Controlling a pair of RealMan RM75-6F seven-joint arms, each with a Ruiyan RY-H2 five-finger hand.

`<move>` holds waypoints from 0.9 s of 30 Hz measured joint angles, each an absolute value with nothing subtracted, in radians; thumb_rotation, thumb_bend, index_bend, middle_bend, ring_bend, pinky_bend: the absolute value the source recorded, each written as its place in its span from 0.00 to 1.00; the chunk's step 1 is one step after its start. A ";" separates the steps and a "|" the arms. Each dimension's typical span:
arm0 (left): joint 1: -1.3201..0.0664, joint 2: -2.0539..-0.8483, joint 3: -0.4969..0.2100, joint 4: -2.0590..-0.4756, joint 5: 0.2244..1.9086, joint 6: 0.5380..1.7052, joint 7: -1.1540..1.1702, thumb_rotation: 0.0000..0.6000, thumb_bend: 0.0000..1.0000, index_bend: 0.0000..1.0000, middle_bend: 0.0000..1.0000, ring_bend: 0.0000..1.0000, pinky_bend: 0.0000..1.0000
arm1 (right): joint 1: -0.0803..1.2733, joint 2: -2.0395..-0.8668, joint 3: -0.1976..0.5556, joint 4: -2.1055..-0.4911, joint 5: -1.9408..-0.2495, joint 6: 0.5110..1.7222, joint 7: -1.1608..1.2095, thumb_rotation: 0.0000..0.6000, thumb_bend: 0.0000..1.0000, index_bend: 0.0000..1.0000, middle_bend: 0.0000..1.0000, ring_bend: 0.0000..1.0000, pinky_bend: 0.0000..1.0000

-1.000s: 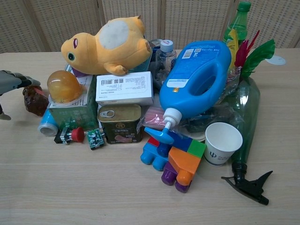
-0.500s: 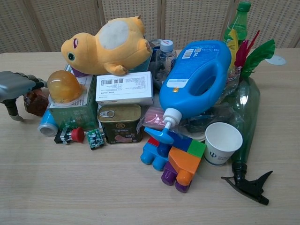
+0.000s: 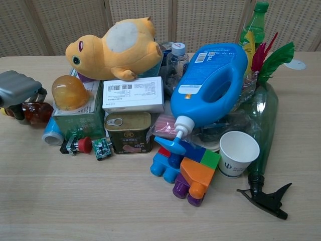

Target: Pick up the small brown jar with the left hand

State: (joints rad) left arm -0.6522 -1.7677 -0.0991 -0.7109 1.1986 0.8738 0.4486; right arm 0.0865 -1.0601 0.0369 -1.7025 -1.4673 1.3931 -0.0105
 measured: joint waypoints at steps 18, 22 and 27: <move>-0.677 -1.360 -0.256 -1.351 1.183 1.014 0.484 1.00 0.08 0.83 0.75 0.63 0.71 | 0.085 -1.060 0.024 -1.722 -1.492 1.399 -0.027 0.47 0.00 0.00 0.00 0.00 0.00; -0.713 -1.187 -0.348 -1.529 1.120 1.030 0.579 1.00 0.08 0.83 0.75 0.63 0.71 | 0.085 -1.060 0.021 -1.725 -1.497 1.400 -0.030 0.47 0.00 0.00 0.00 0.00 0.00; -0.797 -1.046 -0.453 -1.634 1.005 1.028 0.684 1.00 0.08 0.83 0.75 0.63 0.71 | 0.086 -1.060 0.022 -1.731 -1.498 1.399 -0.028 0.47 0.00 0.00 0.00 0.00 0.00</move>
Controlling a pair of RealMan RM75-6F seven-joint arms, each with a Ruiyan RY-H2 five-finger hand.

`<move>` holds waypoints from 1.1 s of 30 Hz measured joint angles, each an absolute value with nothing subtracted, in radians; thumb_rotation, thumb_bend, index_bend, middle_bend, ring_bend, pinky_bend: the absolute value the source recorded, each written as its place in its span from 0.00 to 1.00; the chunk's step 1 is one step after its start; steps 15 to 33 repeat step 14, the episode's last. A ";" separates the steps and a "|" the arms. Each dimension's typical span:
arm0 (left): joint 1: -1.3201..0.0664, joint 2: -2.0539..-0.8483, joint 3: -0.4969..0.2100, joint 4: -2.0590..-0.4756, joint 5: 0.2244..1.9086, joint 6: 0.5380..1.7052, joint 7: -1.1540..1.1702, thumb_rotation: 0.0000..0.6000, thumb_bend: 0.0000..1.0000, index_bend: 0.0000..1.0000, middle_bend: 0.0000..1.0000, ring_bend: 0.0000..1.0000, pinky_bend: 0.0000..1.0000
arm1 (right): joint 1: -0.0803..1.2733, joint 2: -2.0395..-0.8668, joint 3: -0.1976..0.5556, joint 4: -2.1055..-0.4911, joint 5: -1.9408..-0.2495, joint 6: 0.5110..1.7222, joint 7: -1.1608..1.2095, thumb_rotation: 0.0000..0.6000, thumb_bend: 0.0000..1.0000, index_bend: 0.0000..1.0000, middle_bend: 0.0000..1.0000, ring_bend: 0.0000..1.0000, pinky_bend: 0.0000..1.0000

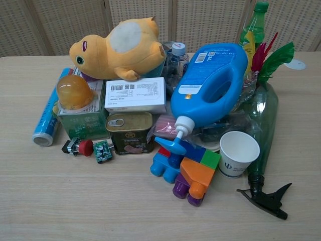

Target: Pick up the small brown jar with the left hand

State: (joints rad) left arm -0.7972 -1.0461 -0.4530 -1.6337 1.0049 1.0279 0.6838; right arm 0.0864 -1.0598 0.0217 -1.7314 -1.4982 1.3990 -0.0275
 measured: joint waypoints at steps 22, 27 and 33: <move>-0.902 -1.028 -0.429 -1.684 0.875 1.053 0.766 1.00 0.09 0.83 0.74 0.63 0.70 | 0.087 -1.053 0.023 -1.741 -1.487 1.393 0.005 0.47 0.00 0.00 0.00 0.00 0.00; -0.902 -1.028 -0.429 -1.684 0.875 1.053 0.766 1.00 0.09 0.83 0.74 0.63 0.70 | 0.087 -1.053 0.023 -1.741 -1.487 1.393 0.005 0.47 0.00 0.00 0.00 0.00 0.00; -0.902 -1.028 -0.429 -1.684 0.875 1.053 0.766 1.00 0.09 0.83 0.74 0.63 0.70 | 0.087 -1.053 0.023 -1.741 -1.487 1.393 0.005 0.47 0.00 0.00 0.00 0.00 0.00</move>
